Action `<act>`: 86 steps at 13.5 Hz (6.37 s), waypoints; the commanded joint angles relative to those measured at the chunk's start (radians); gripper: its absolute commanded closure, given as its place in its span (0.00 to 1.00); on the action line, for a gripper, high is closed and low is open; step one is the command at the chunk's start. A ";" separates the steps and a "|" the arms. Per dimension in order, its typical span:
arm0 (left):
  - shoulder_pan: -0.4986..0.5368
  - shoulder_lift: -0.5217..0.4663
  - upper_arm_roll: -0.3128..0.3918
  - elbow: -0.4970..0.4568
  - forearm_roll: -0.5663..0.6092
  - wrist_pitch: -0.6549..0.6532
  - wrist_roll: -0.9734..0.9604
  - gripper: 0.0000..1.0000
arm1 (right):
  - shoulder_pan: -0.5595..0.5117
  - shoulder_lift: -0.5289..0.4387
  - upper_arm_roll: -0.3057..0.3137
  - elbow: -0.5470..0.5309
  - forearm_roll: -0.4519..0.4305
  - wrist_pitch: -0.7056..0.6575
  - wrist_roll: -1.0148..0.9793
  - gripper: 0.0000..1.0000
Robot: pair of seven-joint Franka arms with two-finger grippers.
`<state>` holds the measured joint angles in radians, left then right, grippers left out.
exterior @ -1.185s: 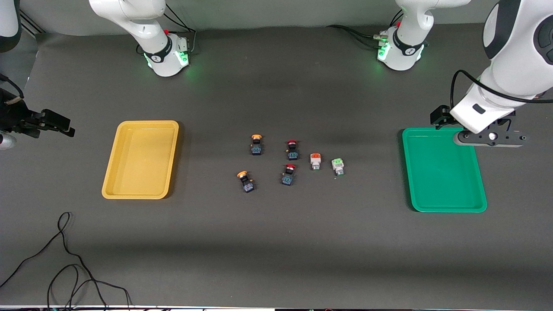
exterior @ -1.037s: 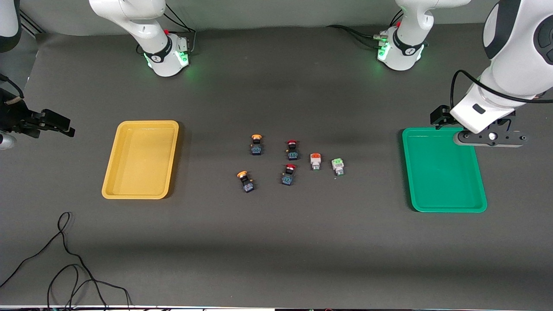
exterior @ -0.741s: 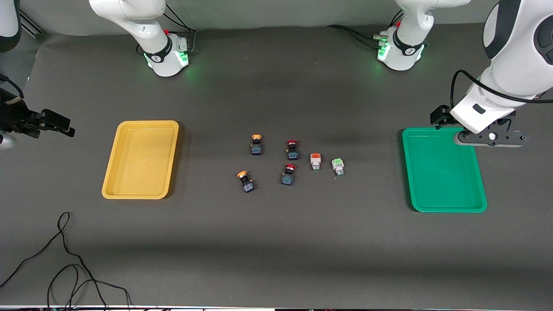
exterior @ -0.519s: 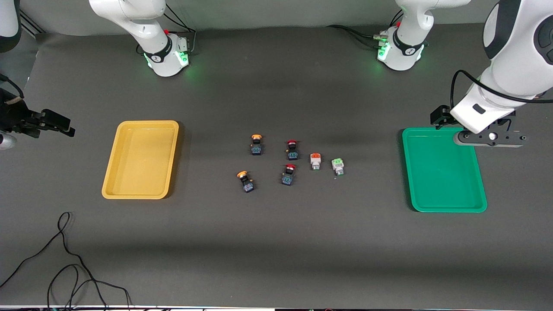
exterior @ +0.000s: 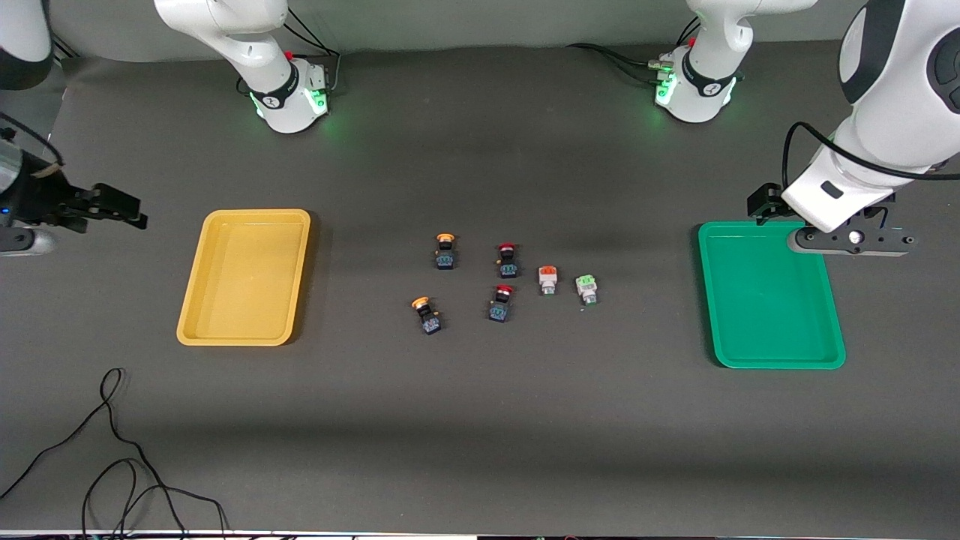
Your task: Place green and yellow buttons in trays
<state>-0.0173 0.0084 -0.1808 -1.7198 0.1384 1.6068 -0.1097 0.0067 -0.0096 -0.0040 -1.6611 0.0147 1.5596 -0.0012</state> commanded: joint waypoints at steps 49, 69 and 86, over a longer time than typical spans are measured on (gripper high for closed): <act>-0.372 0.541 0.004 -0.250 0.024 0.825 -0.709 1.00 | 0.796 0.306 -0.147 -0.018 0.042 0.331 0.666 0.74; 0.210 0.160 0.006 -0.063 0.018 0.149 0.296 1.00 | 0.796 0.245 -0.950 -0.703 0.200 0.999 -0.474 0.76; 0.454 0.361 0.020 -0.575 0.052 1.053 0.374 1.00 | 0.809 0.385 -0.815 -0.106 0.249 0.341 -0.195 0.00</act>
<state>0.4238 0.3547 -0.1575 -2.2873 0.1836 2.6316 0.2896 0.8111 0.3341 -0.8805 -1.8410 0.2875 1.9406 -0.2919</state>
